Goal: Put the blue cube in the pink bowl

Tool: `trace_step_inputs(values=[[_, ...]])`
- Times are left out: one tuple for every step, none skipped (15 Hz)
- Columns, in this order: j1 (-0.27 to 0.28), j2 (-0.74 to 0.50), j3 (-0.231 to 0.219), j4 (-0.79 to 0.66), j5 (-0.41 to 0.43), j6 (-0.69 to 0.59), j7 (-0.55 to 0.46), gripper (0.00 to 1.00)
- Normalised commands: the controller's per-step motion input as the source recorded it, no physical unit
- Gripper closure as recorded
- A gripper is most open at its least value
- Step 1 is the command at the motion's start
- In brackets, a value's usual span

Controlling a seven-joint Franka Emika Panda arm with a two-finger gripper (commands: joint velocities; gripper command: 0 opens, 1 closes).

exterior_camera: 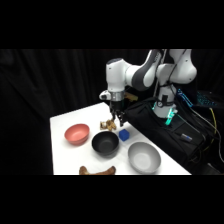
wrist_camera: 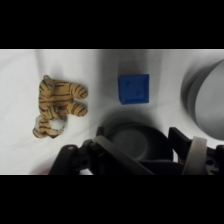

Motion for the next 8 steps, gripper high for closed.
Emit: trace_step_inputs(values=[[-0.019, 0.10, 0.006, -0.21, 0.000, 0.37, 0.02, 0.00], [-0.013, 0.12, 0.010, -0.19, -0.025, 0.37, 0.05, 0.00], [-0.010, 0.12, 0.024, -0.17, 0.029, 0.36, 0.01, 0.00], [-0.005, 0.13, 0.034, -0.16, 0.038, 0.38, 0.01, 0.00], [-0.007, 0.14, 0.041, -0.14, 0.050, 0.37, -0.02, 0.00], [-0.017, 0.13, 0.061, -0.13, 0.119, 0.35, -0.08, 0.00], [-0.023, 0.12, 0.066, -0.12, 0.125, 0.34, -0.08, 0.00], [-0.033, 0.10, 0.088, -0.11, 0.168, 0.33, -0.13, 0.00]])
